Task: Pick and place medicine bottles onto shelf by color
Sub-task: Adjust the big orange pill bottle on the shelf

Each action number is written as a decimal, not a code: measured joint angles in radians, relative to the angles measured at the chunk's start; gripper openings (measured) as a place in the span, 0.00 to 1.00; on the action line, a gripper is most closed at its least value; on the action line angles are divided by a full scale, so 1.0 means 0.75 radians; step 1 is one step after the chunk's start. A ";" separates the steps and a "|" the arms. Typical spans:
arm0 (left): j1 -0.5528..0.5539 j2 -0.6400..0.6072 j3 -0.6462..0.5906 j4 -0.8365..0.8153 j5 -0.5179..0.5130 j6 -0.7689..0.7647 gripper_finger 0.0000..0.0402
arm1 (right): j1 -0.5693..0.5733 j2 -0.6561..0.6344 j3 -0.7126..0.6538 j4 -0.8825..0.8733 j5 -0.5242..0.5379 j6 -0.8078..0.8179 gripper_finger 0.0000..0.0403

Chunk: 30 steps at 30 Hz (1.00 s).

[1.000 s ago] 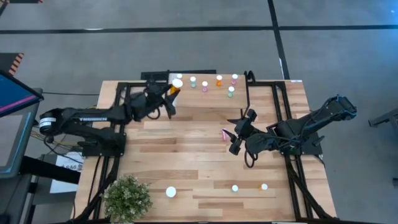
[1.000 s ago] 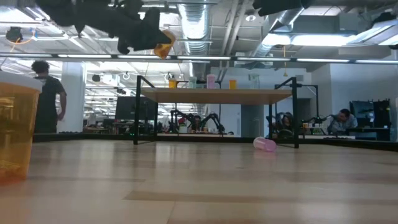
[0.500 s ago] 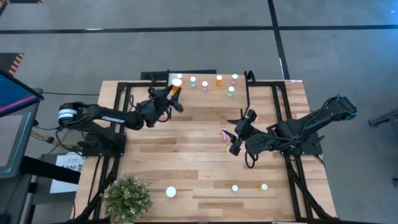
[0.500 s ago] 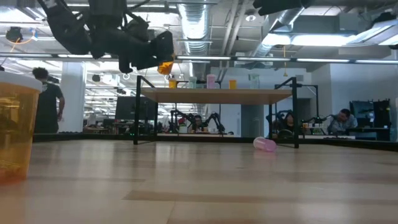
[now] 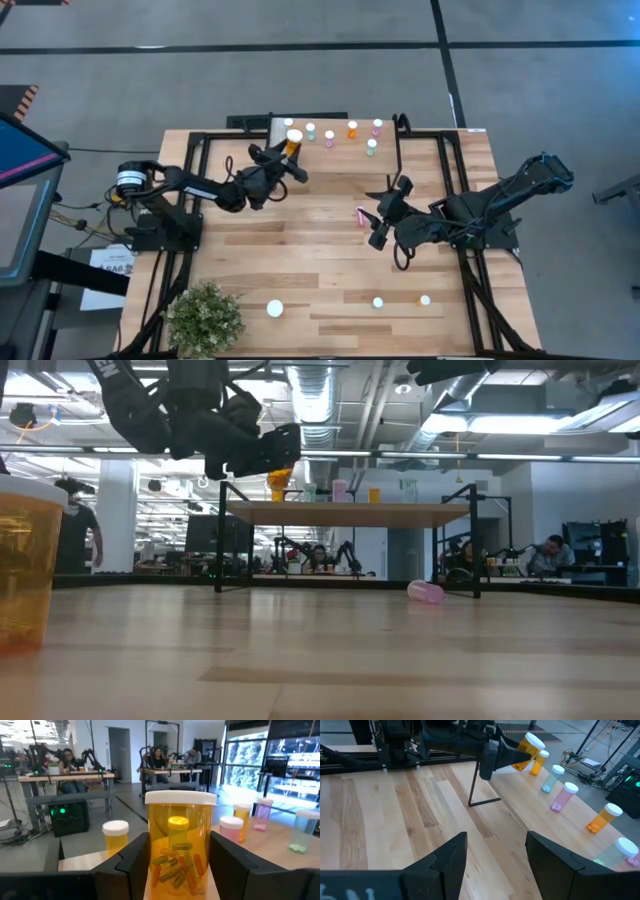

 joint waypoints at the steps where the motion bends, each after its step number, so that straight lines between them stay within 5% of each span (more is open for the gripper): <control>1: 0.000 0.004 0.003 -0.012 -0.003 -0.012 0.39 | 0.000 0.000 0.000 -0.001 0.000 0.000 0.55; 30: -0.013 0.012 0.012 -0.181 -0.016 -0.069 0.39 | 0.001 0.001 0.000 -0.002 -0.005 -0.001 0.55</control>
